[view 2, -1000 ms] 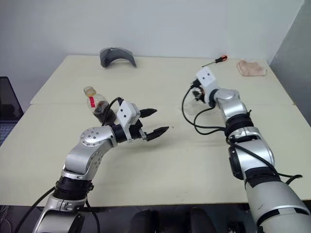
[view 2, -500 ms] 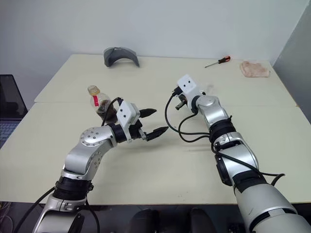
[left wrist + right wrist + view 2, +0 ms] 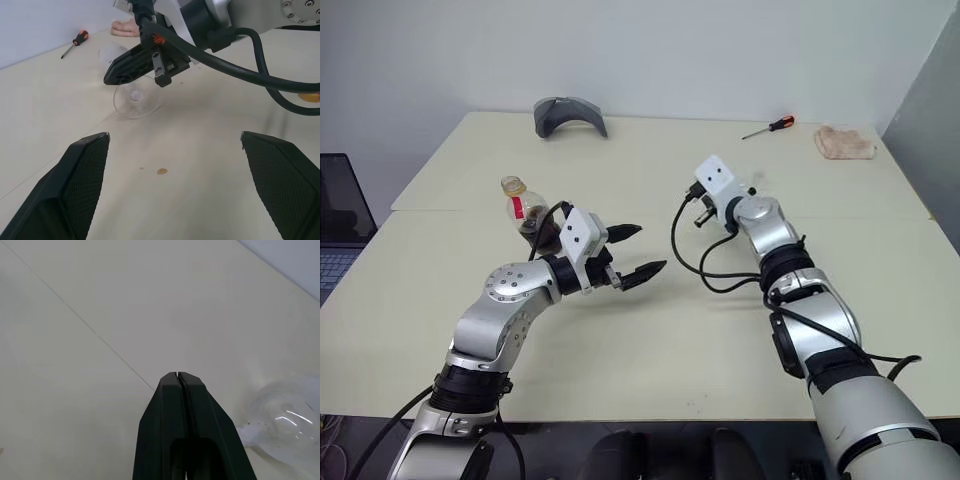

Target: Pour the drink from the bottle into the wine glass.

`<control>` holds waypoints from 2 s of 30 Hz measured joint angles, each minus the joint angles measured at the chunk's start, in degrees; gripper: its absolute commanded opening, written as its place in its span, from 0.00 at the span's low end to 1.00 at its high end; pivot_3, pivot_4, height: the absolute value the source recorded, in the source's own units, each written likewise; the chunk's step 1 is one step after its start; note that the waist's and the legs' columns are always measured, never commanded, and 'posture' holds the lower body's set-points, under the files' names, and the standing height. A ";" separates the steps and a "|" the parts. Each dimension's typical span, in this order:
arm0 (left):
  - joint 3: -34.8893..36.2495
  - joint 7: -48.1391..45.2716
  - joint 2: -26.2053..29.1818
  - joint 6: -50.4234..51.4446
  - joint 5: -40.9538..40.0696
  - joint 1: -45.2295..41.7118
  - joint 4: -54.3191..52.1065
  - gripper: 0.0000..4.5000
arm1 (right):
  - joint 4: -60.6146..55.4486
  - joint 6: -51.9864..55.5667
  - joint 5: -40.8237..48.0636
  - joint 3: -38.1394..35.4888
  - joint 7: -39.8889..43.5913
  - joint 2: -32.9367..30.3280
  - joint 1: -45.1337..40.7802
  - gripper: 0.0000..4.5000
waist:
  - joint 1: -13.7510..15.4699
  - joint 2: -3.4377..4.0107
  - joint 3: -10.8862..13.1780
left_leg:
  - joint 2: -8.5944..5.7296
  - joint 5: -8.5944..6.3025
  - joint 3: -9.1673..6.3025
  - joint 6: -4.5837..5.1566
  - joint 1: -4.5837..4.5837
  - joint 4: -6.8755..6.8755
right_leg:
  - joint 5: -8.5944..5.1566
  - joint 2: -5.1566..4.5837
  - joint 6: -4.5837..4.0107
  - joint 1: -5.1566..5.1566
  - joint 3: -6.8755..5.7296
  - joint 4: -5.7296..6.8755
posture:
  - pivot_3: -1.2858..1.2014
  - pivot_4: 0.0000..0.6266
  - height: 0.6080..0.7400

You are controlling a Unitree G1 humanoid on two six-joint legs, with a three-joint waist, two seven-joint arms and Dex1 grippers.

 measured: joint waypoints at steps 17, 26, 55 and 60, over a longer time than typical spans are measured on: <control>-0.02 -0.39 -0.01 -0.02 0.02 -0.02 0.10 1.00 | -12.46 11.47 4.61 -2.27 7.46 -6.64 5.21 0.01 | 0.02 0.00 0.00 | 0.00 -0.02 0.00 0.03 0.00 -0.01 | 0.00 0.01 0.00 0.01 0.00 -0.01 | 0.52 0.24 1.00; -0.18 -0.54 -0.21 -0.04 0.04 -0.10 0.30 1.00 | -22.48 16.36 4.62 -1.13 12.41 -8.97 9.79 0.01 | -0.05 0.00 0.00 | 0.02 -0.02 -0.01 0.04 0.01 -0.01 | -0.01 0.03 0.01 0.01 0.00 -0.02 | 0.52 0.24 1.00; -0.21 -0.58 -0.31 -0.13 -0.01 -0.29 1.06 1.00 | -13.23 7.84 5.80 -1.61 13.35 -16.16 5.02 0.01 | -0.06 -0.02 0.02 | -0.02 -0.02 0.03 0.04 -0.01 -0.03 | -0.01 0.03 0.01 0.03 0.04 -0.20 | 0.52 0.24 1.00; -0.21 -0.62 -0.32 -0.13 -0.02 -0.58 1.06 1.00 | -4.02 2.15 2.68 0.18 13.73 -16.24 4.00 0.01 | -0.13 -0.01 0.02 | 0.00 -0.01 0.04 0.01 0.00 -0.02 | -0.01 0.04 0.01 0.03 0.05 -0.18 | 0.52 0.24 1.00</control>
